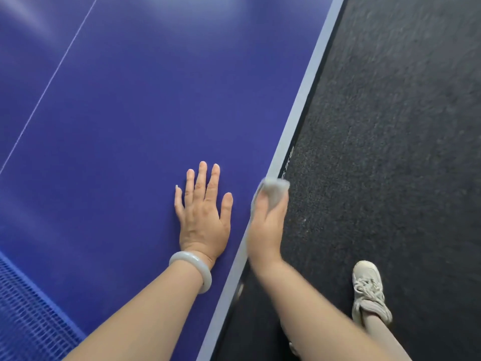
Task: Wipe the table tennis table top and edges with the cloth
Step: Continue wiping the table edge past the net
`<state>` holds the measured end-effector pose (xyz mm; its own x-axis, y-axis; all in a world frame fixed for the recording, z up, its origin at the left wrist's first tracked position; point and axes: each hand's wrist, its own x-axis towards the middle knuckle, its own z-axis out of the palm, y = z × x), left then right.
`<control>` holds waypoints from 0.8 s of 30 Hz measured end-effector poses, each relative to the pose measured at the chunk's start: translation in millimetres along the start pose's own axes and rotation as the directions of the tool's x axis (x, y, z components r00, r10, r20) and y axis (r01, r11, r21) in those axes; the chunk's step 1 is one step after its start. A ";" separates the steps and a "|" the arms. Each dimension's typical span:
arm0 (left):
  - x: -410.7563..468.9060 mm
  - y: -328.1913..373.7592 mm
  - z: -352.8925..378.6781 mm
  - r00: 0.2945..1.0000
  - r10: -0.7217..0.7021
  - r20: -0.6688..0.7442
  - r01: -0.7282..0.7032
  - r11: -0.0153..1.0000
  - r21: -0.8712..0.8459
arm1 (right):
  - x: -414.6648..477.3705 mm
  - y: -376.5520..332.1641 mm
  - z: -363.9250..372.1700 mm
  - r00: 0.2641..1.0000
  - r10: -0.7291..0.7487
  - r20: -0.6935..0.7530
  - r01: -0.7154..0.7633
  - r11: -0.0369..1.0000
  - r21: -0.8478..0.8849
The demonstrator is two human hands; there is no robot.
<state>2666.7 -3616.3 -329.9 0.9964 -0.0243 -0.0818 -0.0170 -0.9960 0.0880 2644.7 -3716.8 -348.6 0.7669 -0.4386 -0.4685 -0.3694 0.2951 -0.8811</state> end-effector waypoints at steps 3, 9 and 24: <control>0.3 0.7 2.4 1.000 -0.003 -0.015 0.003 1.000 0.019 | 54.1 -22.0 0.4 1.000 -0.007 -0.009 0.008 0.999 0.039; -2.0 1.6 2.7 1.000 0.000 -0.030 0.000 1.000 0.024 | -61.3 35.2 -7.1 0.998 0.009 0.064 -0.009 1.000 0.000; 0.0 1.7 6.5 0.997 -0.018 -0.074 0.019 1.000 0.009 | -170.7 65.6 -45.5 0.706 0.523 0.478 -0.302 0.832 -0.465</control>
<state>2666.2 -3618.5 -336.1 1.0000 0.0003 -0.0093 0.0010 -0.9970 0.0779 2465.6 -3661.1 -329.3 0.5992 0.2503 -0.7605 -0.7827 -0.0166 -0.6222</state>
